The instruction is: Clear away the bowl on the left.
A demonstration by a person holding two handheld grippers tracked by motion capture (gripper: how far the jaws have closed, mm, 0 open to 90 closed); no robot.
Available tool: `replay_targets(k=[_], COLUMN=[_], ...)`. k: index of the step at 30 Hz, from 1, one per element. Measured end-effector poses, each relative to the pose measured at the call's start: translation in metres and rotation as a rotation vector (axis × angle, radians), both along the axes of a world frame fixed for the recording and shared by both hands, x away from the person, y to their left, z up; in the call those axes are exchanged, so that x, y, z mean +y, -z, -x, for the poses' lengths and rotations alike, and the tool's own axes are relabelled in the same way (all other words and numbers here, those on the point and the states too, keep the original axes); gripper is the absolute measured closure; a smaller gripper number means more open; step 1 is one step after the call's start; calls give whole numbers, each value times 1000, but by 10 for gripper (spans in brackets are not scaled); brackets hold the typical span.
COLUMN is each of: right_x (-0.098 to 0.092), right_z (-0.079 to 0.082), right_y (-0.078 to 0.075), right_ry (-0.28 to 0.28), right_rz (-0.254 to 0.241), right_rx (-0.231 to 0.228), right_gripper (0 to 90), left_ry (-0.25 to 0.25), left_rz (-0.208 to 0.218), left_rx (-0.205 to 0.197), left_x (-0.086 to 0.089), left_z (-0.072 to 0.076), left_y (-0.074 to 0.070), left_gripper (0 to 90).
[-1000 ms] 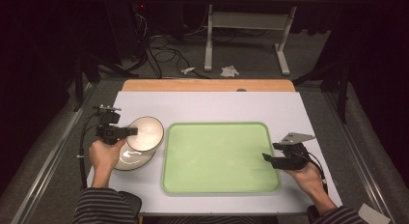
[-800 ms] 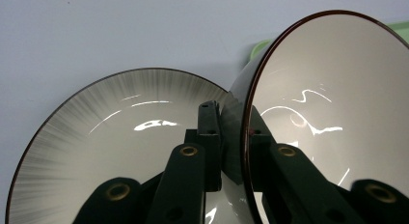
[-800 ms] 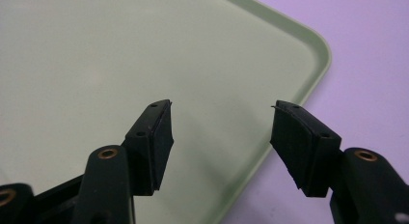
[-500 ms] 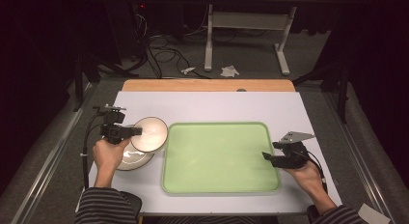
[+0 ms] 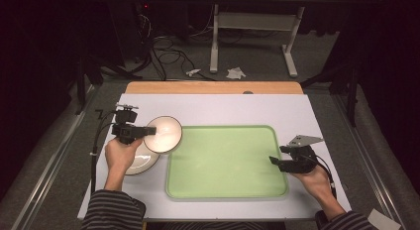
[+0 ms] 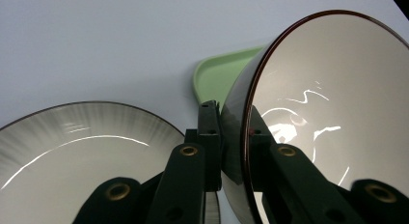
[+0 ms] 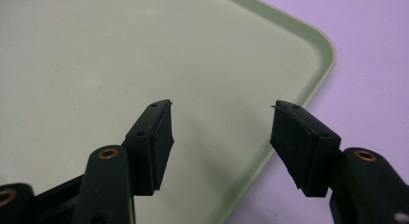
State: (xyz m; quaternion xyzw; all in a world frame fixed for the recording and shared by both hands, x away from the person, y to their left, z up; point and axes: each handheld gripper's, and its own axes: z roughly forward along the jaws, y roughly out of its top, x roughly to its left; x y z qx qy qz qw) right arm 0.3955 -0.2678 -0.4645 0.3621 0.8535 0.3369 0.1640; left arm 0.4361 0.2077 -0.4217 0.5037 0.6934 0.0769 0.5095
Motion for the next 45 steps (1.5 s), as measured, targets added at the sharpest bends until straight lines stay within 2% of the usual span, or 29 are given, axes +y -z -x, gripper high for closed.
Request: replay_targets(k=[3,10,13,20,24,27,28,36,41,45], right_x=[0,1,1,-1,0,-1,-1,-1,-1,-2], right_z=[-1,-1,-2,-1,-1,-3,-2,-2,-3,-1], right_y=[0,1,1,-2,-1,0,0,-1,0,-1], right_ry=[6,-5,-7,13,5,-2,3,11,7,18], right_rz=[5,2,-7,-7,0,-2,-16,-8,-6,-8], right_rx=[3,-4,3,-13,-12,-9,3,-3,-4,-5], right_gripper=[416,417,411,408,408,408,408,406,406,408], left_ry=[11,38,55,87,99,92,98,152,170,179], left_rz=[-44,-11,-24,-54,-53,-28,-30,-55,-46,-58], left_rx=[-7,-11,-12,-9,-9,-10,-9,-16,-27,-35], left_x=[-7,-15,-21,-36,-38,-39,-39,-56,-68,-76], left_z=[2,2,-1,0,-1,-2,-3,-4,-6,-6], left_y=[-2,-5,-6,-3,-4,-5,-5,-7,-10,-11], left_gripper=[827,827,827,827,827,827,827,827,827,827])
